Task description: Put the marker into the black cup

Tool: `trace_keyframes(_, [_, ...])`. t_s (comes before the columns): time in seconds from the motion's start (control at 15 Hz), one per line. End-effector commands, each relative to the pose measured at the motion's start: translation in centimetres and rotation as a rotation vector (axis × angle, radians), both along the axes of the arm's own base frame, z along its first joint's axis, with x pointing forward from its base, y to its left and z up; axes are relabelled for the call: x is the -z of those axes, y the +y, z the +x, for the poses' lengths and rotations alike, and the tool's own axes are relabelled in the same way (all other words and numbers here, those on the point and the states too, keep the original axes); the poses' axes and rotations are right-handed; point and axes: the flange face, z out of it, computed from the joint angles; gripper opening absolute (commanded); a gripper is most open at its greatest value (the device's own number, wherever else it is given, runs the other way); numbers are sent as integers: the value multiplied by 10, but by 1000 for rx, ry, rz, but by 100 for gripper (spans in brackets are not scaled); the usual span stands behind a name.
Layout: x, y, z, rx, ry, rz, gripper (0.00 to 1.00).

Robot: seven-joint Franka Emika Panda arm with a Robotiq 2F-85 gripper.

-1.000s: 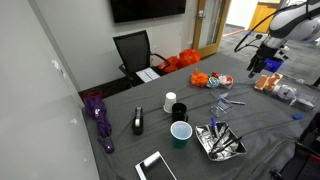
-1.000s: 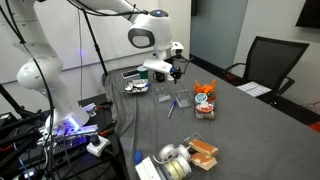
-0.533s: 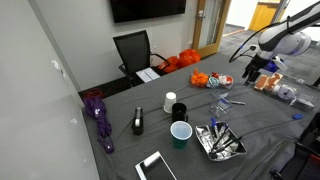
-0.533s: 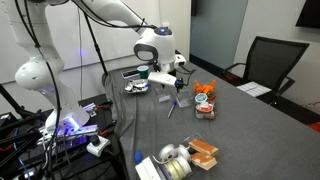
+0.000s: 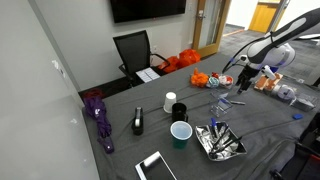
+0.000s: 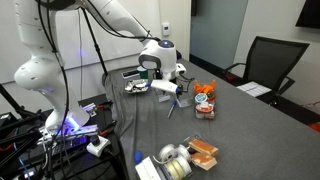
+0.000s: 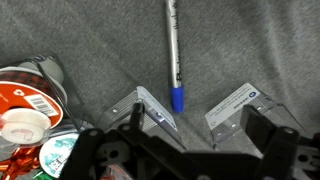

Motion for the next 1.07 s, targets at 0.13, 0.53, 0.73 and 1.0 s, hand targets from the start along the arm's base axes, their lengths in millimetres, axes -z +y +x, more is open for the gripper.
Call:
trace_keyframes(0.13, [12, 0, 4, 14, -10, -15, 100])
trace_keyframes(0.53, [26, 3, 7, 16, -3, -40, 100])
trace_keyframes(0.73, [49, 7, 7, 31, 28, -52, 100])
trace_keyframes(1.0, [72, 16, 11, 24, 18, -27, 100])
